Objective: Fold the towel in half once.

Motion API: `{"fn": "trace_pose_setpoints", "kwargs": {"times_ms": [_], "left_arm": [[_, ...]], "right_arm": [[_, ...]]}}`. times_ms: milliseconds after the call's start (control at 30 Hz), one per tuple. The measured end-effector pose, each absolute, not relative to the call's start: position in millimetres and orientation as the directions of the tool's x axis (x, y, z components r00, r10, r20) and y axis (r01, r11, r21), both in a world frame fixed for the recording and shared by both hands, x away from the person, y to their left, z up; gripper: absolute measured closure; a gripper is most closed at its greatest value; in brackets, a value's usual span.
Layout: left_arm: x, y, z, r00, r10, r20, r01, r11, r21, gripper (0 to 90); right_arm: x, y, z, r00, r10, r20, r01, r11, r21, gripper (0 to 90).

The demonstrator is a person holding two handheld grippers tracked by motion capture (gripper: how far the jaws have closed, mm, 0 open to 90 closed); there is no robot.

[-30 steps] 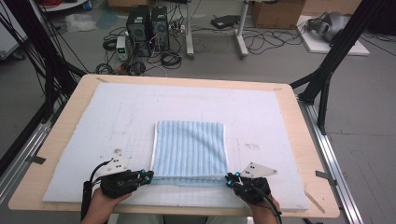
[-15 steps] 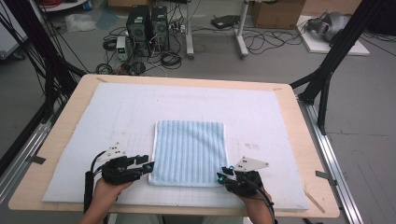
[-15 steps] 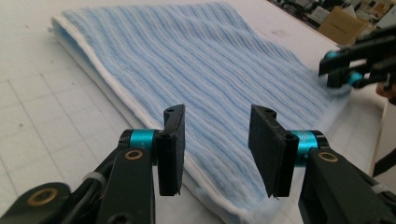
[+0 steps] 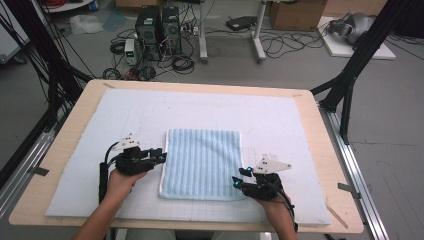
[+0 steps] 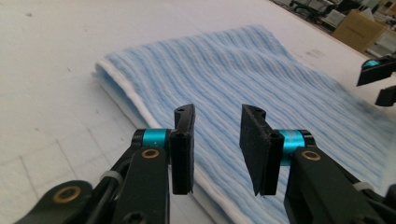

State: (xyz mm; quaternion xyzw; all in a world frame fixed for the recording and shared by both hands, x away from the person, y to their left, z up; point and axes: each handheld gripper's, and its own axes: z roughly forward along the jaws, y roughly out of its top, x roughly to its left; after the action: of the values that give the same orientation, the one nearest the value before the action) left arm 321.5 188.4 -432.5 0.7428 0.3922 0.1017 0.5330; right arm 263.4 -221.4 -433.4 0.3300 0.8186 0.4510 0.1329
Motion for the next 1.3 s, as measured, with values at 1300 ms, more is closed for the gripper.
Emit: {"fn": "trace_pose_setpoints", "kwargs": {"times_ms": [1300], "left_arm": [[420,149,-452,0.57,0.81,-0.137,0.542,-0.245,0.804,84.0]], "right_arm": [[364,-215,-433,-0.593,0.805,0.022,0.479,0.33,0.813,62.6]]}}
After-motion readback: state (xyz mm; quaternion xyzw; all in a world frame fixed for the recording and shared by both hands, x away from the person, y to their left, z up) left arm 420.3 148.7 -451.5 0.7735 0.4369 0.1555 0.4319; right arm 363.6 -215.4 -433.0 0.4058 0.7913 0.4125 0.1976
